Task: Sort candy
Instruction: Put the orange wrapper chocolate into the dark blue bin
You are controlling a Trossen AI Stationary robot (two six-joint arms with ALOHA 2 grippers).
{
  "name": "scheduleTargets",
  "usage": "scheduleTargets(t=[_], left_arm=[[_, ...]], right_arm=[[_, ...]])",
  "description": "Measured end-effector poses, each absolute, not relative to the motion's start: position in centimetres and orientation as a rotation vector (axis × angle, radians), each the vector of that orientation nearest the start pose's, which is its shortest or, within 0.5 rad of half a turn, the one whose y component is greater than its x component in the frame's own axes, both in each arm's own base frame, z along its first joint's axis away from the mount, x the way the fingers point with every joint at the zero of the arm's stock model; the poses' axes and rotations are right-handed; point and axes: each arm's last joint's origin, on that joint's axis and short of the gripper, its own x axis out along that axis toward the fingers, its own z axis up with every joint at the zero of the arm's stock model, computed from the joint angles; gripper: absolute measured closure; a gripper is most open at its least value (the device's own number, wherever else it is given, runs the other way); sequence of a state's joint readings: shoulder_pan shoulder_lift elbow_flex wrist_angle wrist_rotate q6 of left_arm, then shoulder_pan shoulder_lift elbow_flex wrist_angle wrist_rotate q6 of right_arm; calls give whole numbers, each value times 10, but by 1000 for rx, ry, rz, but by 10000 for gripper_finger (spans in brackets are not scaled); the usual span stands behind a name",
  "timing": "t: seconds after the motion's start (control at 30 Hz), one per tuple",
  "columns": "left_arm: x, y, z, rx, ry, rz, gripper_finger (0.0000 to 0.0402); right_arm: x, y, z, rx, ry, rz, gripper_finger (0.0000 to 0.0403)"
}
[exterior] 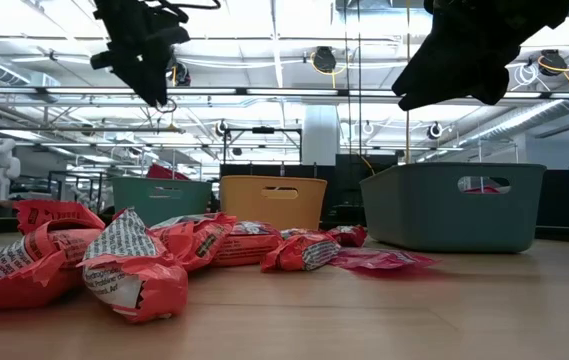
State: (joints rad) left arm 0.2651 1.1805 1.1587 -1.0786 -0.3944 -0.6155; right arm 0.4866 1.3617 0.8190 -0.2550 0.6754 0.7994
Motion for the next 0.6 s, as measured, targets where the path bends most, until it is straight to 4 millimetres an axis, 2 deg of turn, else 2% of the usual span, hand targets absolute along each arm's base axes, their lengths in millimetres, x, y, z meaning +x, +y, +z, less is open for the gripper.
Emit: scheduleTargets(t=[0.6], left_arm=[[209, 17, 318, -390, 912, 695, 272]], right_arm=[[246, 110, 222, 329, 543, -424, 255]])
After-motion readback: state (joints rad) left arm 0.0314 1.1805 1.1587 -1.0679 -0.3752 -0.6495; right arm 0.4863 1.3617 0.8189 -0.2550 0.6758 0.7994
